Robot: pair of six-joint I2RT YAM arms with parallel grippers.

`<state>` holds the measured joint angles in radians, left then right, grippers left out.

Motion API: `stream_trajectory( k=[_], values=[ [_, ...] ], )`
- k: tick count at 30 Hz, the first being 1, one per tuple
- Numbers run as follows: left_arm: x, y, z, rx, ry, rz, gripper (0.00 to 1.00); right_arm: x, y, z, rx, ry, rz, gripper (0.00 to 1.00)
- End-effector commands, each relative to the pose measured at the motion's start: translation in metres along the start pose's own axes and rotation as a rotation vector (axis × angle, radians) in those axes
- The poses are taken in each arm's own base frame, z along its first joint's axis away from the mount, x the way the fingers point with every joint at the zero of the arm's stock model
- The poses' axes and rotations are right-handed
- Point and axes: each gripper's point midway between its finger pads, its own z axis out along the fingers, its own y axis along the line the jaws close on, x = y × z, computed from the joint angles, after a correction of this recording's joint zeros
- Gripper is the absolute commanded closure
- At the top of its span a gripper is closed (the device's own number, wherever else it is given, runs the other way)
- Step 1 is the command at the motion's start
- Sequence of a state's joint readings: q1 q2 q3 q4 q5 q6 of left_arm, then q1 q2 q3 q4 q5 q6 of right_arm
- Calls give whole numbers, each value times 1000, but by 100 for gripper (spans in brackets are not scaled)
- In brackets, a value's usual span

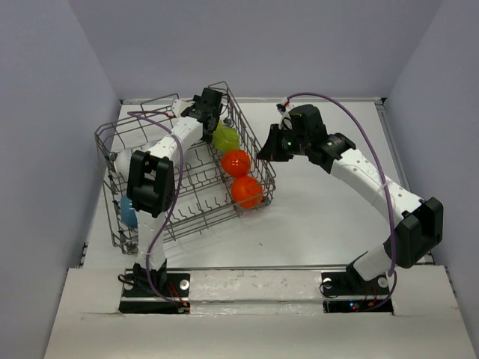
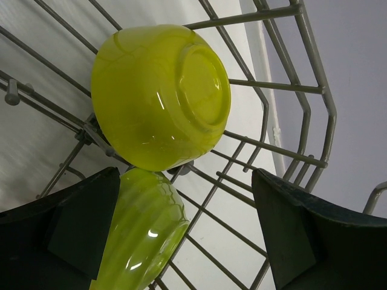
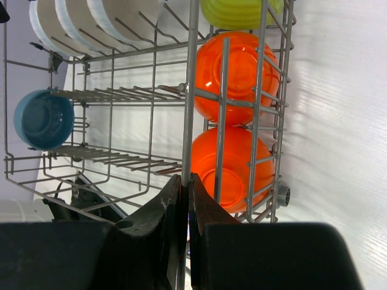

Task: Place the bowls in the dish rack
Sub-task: Move the bowl to the dish rack.

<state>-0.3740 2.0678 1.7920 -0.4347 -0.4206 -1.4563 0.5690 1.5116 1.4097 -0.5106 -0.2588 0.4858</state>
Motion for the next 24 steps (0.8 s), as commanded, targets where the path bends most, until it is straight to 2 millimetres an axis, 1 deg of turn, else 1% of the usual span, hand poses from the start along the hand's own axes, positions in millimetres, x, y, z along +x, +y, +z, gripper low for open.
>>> stream_trajectory(
  k=[1, 11, 22, 24],
  values=[
    [-10, -10, -4, 23, -66, -54, 1, 15, -17, -3, 45, 42, -50, 94],
    [-12, 0, 2, -1, -98, -71, 1, 17, -19, -4, 48, 45, -48, 94],
    [-9, 13, 9, -42, -106, -86, 1, 19, -19, -3, 44, 50, -44, 94],
    [-8, 13, 11, -39, -104, -90, 1, 19, -18, -3, 41, 50, -45, 94]
  ],
)
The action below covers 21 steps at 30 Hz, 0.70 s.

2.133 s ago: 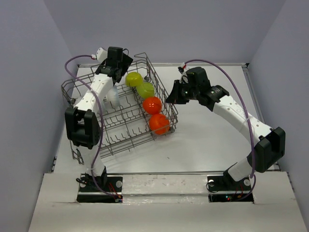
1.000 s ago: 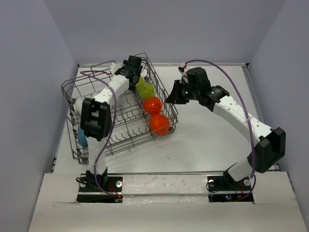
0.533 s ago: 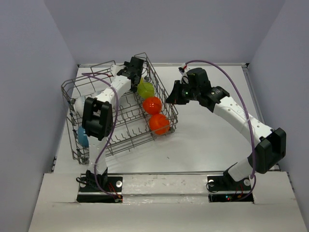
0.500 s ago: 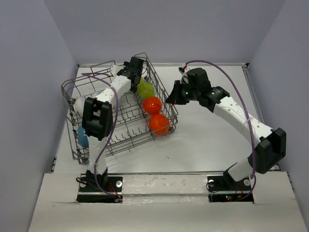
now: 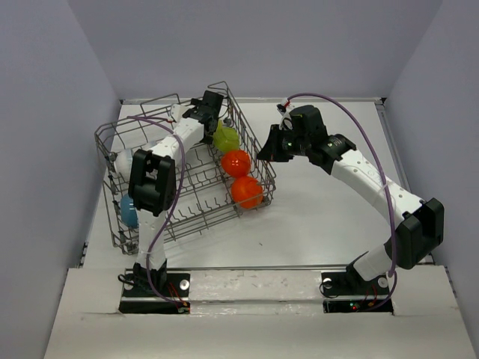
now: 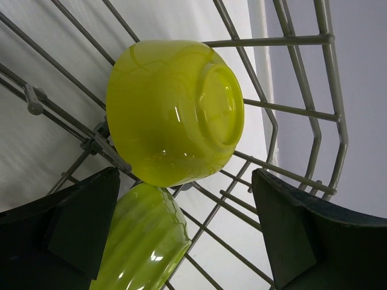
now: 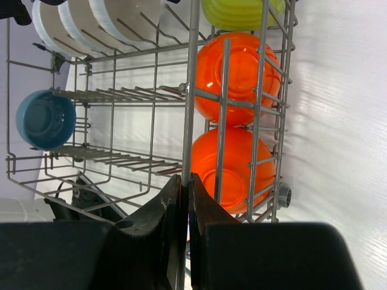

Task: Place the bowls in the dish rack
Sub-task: Move the bowl to the dish rack.

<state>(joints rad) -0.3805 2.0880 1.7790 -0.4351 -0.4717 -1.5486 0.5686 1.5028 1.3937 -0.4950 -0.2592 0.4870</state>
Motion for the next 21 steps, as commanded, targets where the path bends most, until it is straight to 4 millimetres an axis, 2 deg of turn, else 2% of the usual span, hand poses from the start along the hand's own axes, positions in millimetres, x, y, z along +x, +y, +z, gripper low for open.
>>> stream_trajectory(
  k=[1, 14, 21],
  values=[
    [-7, 3, 2, -9, -57, -22, 1, 19, -18, -3, 45, 59, -42, 94],
    [-6, 3, 7, -6, -72, -40, 2, 29, -20, -1, 37, 83, -30, 96],
    [-7, 3, 9, -13, -87, -40, 3, 30, -20, -8, 39, 67, -21, 99]
  ],
)
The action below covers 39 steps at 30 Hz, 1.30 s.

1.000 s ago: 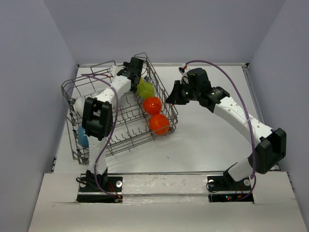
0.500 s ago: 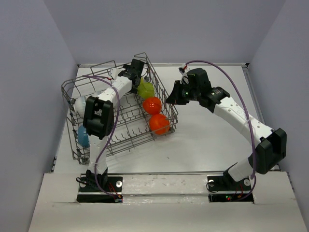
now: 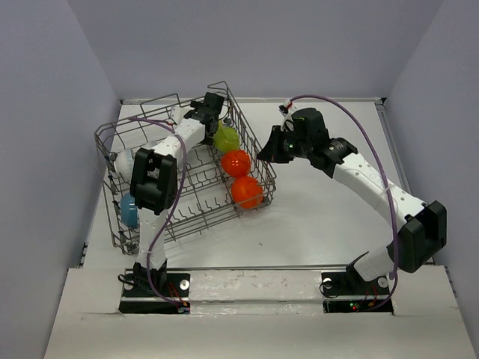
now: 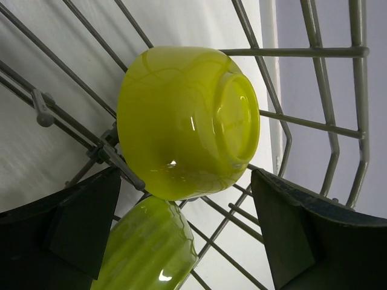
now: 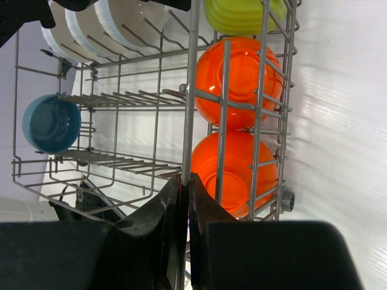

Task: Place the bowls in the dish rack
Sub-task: Move the bowl to the dish rack.

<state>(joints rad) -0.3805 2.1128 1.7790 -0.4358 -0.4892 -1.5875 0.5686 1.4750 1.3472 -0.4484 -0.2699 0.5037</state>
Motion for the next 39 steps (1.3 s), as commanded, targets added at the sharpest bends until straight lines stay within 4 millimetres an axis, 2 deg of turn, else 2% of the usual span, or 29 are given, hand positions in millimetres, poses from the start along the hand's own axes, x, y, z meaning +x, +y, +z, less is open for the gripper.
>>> stream_trajectory(
  k=[1, 12, 27, 32, 39],
  values=[
    [-9, -4, -1, 7, -69, -15, 3, 28, -21, -10, 63, 81, -23, 99],
    [-12, -12, -4, 24, -77, -45, 3, 30, -19, -26, 62, 46, -1, 99],
    [-5, -17, 0, 34, -58, -12, 22, 29, -16, -31, 53, 41, 3, 99],
    [-4, -26, -4, 71, -45, 11, 36, 29, -17, -31, 62, 39, 5, 99],
    [-1, -34, -11, 115, -17, 89, 45, 25, -17, -29, 66, 37, 0, 99]
  ],
)
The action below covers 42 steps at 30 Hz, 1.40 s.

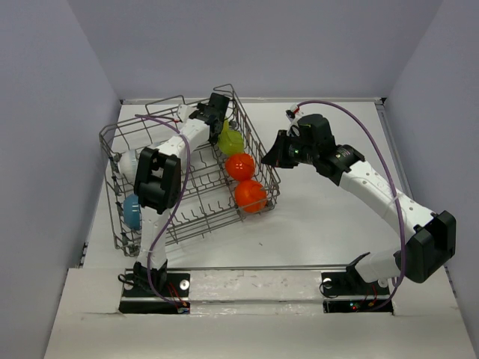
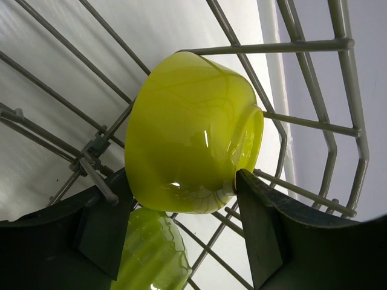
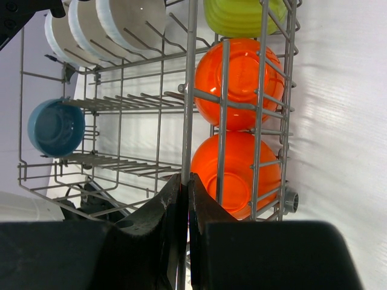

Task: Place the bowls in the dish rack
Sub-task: Move the bowl to the dish rack.

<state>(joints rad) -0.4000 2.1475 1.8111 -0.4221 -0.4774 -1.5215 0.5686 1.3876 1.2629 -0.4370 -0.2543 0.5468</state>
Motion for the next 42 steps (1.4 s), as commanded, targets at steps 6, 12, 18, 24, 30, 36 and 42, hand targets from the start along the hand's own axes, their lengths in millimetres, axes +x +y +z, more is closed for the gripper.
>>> stream_trajectory(
  k=[6, 12, 18, 24, 30, 36, 42],
  values=[
    [-18, -35, -16, 128, -28, 100, 48, 12, -16, -12, 69, 52, -46, 99],
    [-18, -35, -19, 147, -1, 192, 51, 11, -18, -11, 78, 52, -50, 99],
    [-26, -25, -20, 125, -6, 246, 51, 9, -17, -10, 80, 52, -53, 99],
    [-35, -16, -18, 113, 9, 300, 51, 7, -17, -10, 82, 50, -58, 99],
    [-37, -4, -13, 91, 34, 357, 52, 5, -17, -9, 85, 50, -61, 99],
    [-38, 1, -7, 72, 53, 446, 53, 4, -16, -7, 83, 53, -65, 99],
    [-44, 9, -2, 47, 73, 464, 43, 2, -17, -4, 85, 54, -68, 99]
  ],
)
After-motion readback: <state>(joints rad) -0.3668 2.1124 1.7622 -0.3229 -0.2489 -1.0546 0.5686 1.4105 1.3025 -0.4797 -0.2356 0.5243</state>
